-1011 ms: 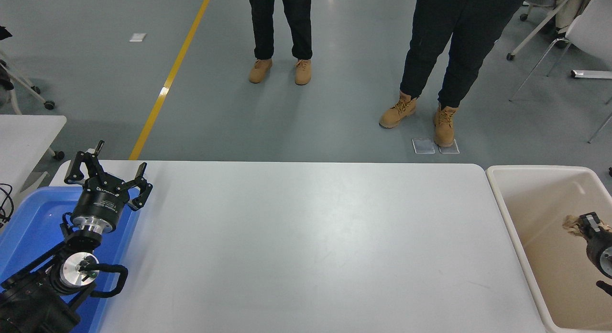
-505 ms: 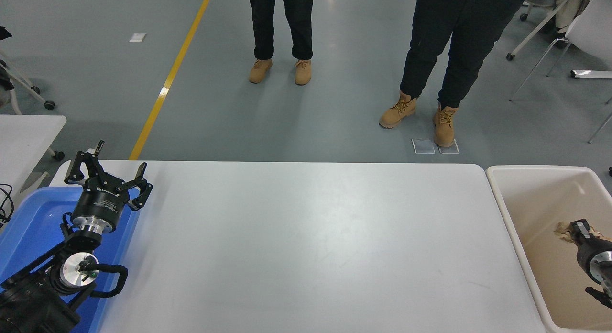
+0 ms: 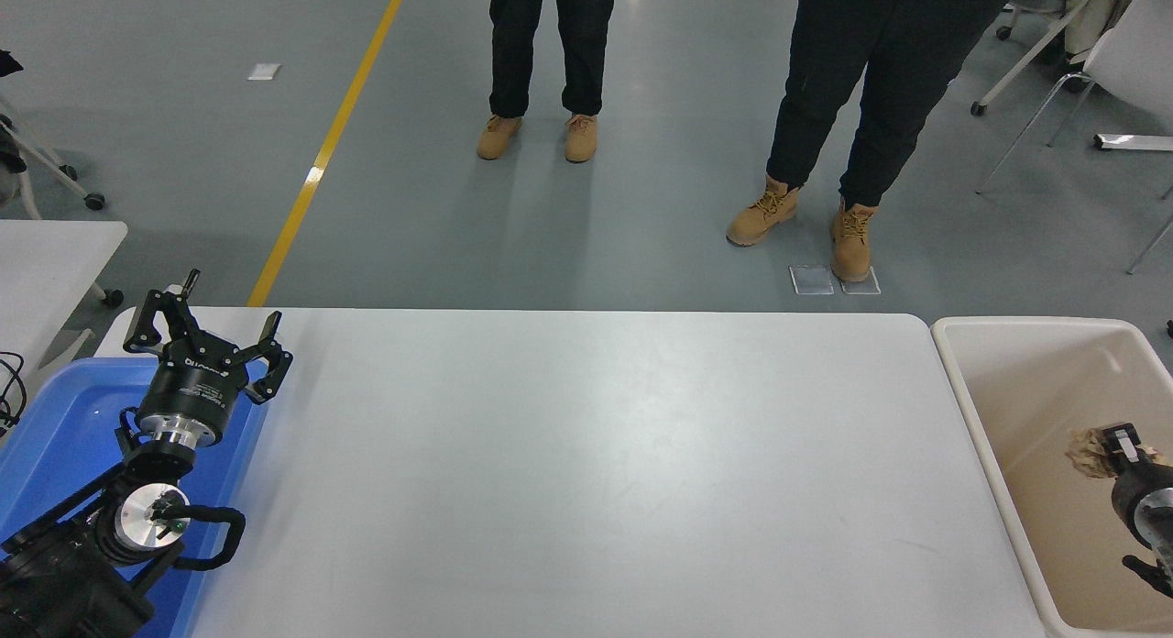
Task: Clean the table surface
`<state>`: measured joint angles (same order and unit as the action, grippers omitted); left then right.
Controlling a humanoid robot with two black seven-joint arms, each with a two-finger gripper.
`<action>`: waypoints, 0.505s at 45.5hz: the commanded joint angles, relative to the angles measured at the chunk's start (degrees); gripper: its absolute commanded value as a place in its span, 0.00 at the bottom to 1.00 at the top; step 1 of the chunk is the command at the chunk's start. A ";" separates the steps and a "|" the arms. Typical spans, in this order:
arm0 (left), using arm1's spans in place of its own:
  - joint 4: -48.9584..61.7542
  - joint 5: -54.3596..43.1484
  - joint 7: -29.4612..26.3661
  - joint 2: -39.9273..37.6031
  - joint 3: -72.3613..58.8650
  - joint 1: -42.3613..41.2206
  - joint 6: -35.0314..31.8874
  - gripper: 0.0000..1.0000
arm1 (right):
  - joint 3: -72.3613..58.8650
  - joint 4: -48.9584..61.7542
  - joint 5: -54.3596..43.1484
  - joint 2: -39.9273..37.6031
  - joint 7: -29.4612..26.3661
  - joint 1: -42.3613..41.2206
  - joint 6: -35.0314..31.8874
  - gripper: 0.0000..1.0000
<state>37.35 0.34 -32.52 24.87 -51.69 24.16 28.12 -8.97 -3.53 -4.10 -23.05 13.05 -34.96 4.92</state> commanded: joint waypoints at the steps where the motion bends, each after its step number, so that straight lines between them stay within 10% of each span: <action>1: 0.00 0.01 0.00 0.00 0.01 0.01 0.00 0.99 | 0.01 -0.17 0.06 -0.06 0.05 0.24 0.35 0.96; 23: 0.00 0.01 0.00 0.00 0.01 0.01 0.00 0.99 | -0.26 -0.78 -0.73 -3.22 0.14 -1.86 -0.27 0.98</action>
<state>37.35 0.31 -32.52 24.87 -51.69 24.16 28.12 -9.25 -3.97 -4.58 -23.58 13.09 -34.95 4.81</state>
